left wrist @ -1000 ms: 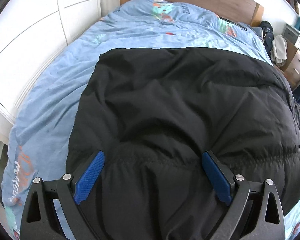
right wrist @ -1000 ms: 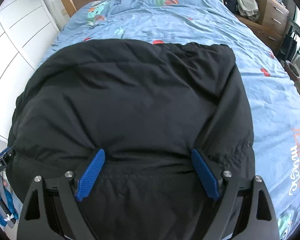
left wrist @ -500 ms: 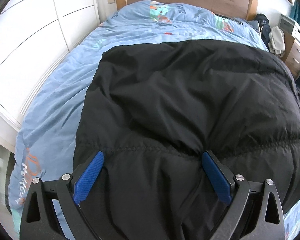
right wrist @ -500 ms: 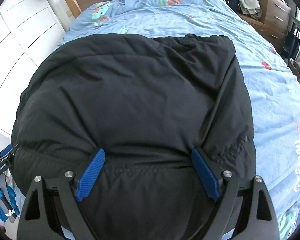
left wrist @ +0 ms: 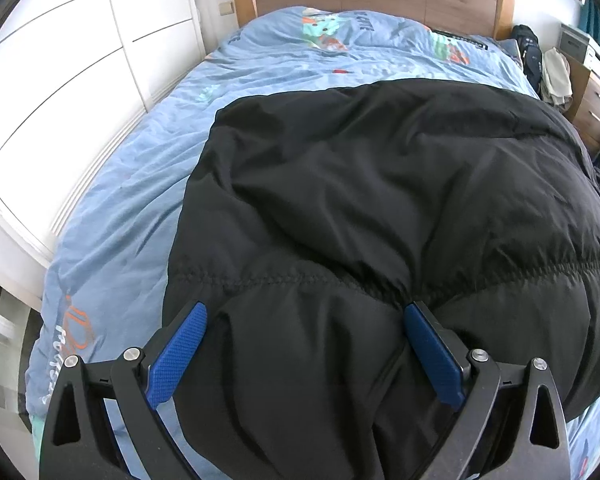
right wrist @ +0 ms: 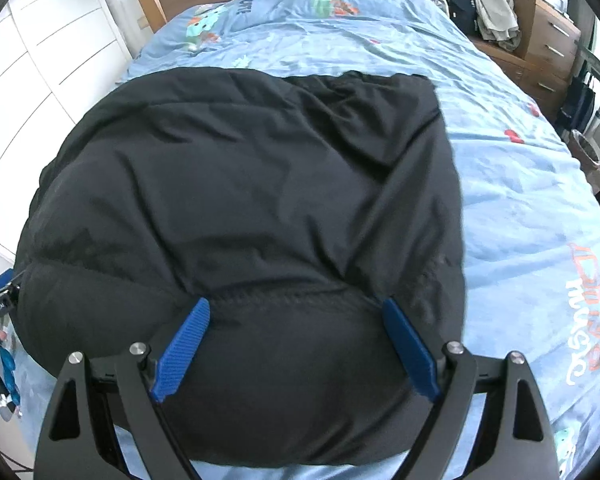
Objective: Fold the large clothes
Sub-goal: 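Press both grippers down on the folded black jacket to compress it, then grasp the folded jacket edge with both grippers and lift it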
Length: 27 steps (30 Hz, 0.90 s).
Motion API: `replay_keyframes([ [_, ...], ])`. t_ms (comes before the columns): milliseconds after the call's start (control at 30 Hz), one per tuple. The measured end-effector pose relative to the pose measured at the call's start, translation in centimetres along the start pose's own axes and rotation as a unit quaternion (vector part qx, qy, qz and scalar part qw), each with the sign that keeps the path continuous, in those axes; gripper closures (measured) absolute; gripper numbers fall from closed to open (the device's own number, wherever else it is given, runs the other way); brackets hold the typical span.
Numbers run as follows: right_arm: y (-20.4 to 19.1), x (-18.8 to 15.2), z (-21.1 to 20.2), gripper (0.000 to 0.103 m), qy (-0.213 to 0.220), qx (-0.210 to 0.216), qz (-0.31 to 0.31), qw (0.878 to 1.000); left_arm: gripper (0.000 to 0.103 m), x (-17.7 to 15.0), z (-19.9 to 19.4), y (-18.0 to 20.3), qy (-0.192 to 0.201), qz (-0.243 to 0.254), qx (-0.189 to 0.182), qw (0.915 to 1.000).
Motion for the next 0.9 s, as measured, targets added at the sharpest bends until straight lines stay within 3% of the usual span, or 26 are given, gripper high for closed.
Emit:
replay_keyframes([
  [300, 4.4, -0.9, -0.9, 0.014, 0.001, 0.008, 0.049, 0.999, 0.001, -0.4, -0.2, -0.3, 0.006, 0.005, -0.004, 1.0000],
  [433, 6.5, -0.8, -1.5, 0.013, 0.006, 0.017, 0.069, 0.997, 0.001, -0.6, -0.9, -2.4, 0.016, -0.009, -0.022, 0.9996],
  [600, 8.7, 0.5, -2.4, 0.013, 0.026, 0.023, 0.076, 0.997, 0.001, 0.0, -0.2, -7.3, -0.010, -0.050, -0.083, 0.9953],
  [733, 10.8, 2.4, -1.7, 0.011, 0.032, 0.082, 0.099, 0.991, 0.001, 0.8, 1.7, -10.3, -0.044, -0.079, -0.146, 0.9852],
  [800, 11.7, 3.1, -0.7, 0.010, 0.024, 0.115, 0.114, 0.986, 0.001, 1.3, 3.5, -11.4, -0.069, -0.100, -0.194, 0.9734],
  [900, 12.6, 3.7, 1.9, 0.009, -0.009, 0.165, 0.136, 0.977, 0.001, 2.0, 5.9, -12.0, -0.098, -0.110, -0.235, 0.9606],
])
Point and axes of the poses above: each gripper's, at about its wrist camera, not at the fingertips, and z roughly the way its jaws point, y to its right, x to its top, the point moved 1 cm from there along z, roughly the way its jaws point, and after that the axes turned 11 degrees about -y, right-handed, at the moved point
